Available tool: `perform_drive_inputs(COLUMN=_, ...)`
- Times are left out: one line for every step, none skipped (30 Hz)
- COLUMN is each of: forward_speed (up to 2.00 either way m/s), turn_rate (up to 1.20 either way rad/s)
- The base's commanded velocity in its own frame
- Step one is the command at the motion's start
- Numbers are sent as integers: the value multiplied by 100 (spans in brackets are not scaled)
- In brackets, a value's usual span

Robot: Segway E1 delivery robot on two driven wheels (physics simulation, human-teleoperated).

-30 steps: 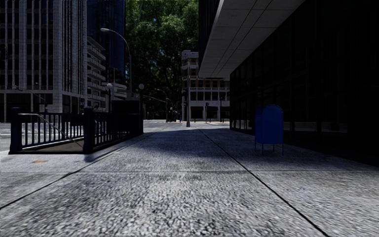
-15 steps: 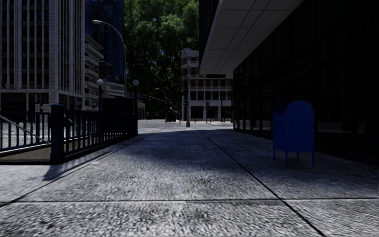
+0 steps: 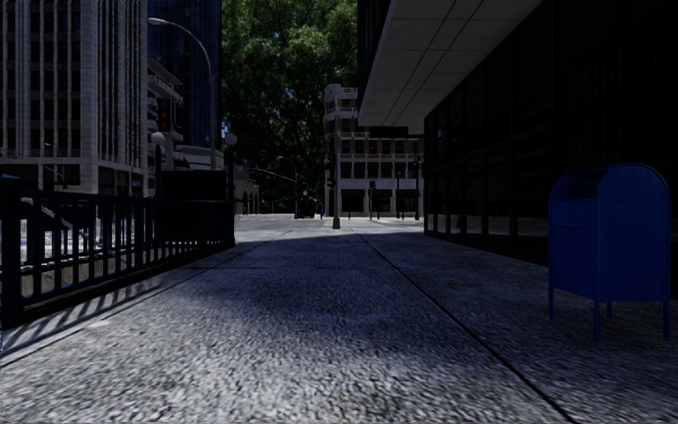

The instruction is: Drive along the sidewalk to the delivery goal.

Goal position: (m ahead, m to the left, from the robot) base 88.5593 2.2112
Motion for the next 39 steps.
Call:
perform_drive_inputs(forward_speed=200, turn_rate=0)
perform_drive_inputs(forward_speed=200, turn_rate=0)
perform_drive_inputs(forward_speed=200, turn_rate=0)
perform_drive_inputs(forward_speed=200, turn_rate=0)
perform_drive_inputs(forward_speed=200, turn_rate=0)
perform_drive_inputs(forward_speed=200, turn_rate=0)
perform_drive_inputs(forward_speed=200, turn_rate=0)
perform_drive_inputs(forward_speed=200, turn_rate=0)
perform_drive_inputs(forward_speed=200, turn_rate=0)
perform_drive_inputs(forward_speed=200, turn_rate=0)
perform_drive_inputs(forward_speed=200, turn_rate=0)
perform_drive_inputs(forward_speed=200, turn_rate=0)
perform_drive_inputs(forward_speed=200, turn_rate=0)
perform_drive_inputs(forward_speed=200, turn_rate=0)
perform_drive_inputs(forward_speed=200, turn_rate=0)
perform_drive_inputs(forward_speed=200, turn_rate=0)
perform_drive_inputs(forward_speed=200, turn_rate=0)
perform_drive_inputs(forward_speed=200, turn_rate=0)
perform_drive_inputs(forward_speed=200, turn_rate=0)
perform_drive_inputs(forward_speed=200, turn_rate=0)
perform_drive_inputs(forward_speed=200, turn_rate=0)
perform_drive_inputs(forward_speed=200, turn_rate=0)
perform_drive_inputs(forward_speed=200, turn_rate=0)
perform_drive_inputs(forward_speed=200, turn_rate=0)
perform_drive_inputs(forward_speed=200, turn_rate=0)
perform_drive_inputs(forward_speed=200, turn_rate=0)
perform_drive_inputs(forward_speed=200, turn_rate=0)
perform_drive_inputs(forward_speed=200, turn_rate=0)
perform_drive_inputs(forward_speed=200, turn_rate=0)
perform_drive_inputs(forward_speed=200, turn_rate=0)
perform_drive_inputs(forward_speed=200, turn_rate=0)
perform_drive_inputs(forward_speed=200, turn_rate=0)
perform_drive_inputs(forward_speed=200, turn_rate=0)
perform_drive_inputs(forward_speed=200, turn_rate=0)
perform_drive_inputs(forward_speed=200, turn_rate=0)
perform_drive_inputs(forward_speed=200, turn_rate=0)
perform_drive_inputs(forward_speed=200, turn_rate=0)
perform_drive_inputs(forward_speed=200, turn_rate=0)
perform_drive_inputs(forward_speed=200, turn_rate=0)
